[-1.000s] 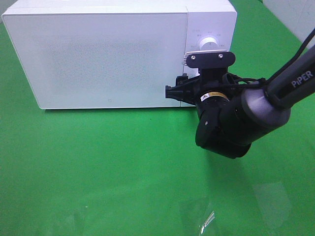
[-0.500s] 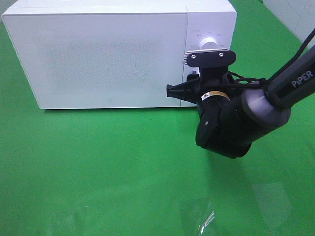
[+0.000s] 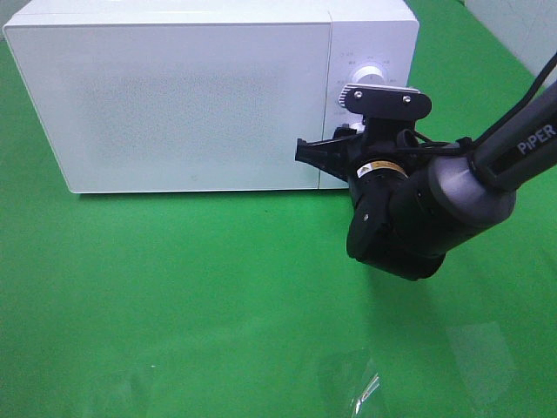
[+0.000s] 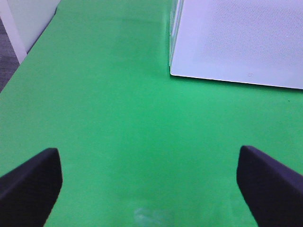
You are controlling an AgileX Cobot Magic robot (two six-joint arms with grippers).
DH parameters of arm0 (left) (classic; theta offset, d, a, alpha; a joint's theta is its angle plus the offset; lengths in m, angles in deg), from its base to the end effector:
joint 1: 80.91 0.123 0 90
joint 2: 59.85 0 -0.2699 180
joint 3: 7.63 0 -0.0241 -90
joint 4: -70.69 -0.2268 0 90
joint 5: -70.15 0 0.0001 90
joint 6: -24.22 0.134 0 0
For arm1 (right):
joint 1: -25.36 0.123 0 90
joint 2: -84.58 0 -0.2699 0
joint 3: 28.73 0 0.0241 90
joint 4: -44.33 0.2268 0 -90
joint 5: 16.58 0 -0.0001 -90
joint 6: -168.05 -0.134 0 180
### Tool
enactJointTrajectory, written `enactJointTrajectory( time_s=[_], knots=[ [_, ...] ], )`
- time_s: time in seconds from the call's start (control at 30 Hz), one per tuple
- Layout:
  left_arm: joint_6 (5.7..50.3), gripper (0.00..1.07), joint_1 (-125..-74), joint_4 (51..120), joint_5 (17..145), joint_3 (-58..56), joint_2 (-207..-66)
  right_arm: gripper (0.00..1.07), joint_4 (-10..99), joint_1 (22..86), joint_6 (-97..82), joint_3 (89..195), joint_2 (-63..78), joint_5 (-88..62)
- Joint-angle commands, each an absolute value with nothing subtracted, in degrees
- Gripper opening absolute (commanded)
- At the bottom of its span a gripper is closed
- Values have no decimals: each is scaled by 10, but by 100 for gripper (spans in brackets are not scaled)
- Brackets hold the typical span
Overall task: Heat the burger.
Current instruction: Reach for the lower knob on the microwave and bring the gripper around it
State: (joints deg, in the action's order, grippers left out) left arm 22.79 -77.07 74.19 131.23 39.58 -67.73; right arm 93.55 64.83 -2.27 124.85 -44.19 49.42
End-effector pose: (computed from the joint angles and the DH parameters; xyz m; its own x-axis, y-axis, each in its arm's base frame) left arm 0.0254 -0.0055 0.2506 -0.4376 -0.0839 -0.8952 -0.0429 0.9964 -0.0724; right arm 0.3534 0.1710 0.1217 -0.1042 0.1652 -0.9807 0.0993 0.9829 0.1550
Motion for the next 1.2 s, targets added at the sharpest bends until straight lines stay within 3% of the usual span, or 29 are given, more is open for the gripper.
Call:
enactJointTrajectory(
  time_s=[0.03,0.13,0.2,0.3,0.37,0.67,1.2],
  knots=[
    [230,92,-770,743,1315,395,-669,0,897,642,-183,1259,-434,481],
    [230,92,-770,743,1315,395,-669,0,864,642,-264,1259,-434,477],
    [230,92,-770,743,1315,395,-669,0,819,642,-447,1259,-434,475],
    [230,92,-770,743,1315,395,-669,0,811,642,-485,1259,-434,475],
    [230,92,-770,743,1315,395,-669,0,781,642,-636,1259,-434,475],
    [230,92,-770,743,1315,395,-669,0,736,641,-868,1259,-434,479],
    [230,92,-770,743,1315,395,-669,0,741,640,-909,1259,-434,534]
  ],
)
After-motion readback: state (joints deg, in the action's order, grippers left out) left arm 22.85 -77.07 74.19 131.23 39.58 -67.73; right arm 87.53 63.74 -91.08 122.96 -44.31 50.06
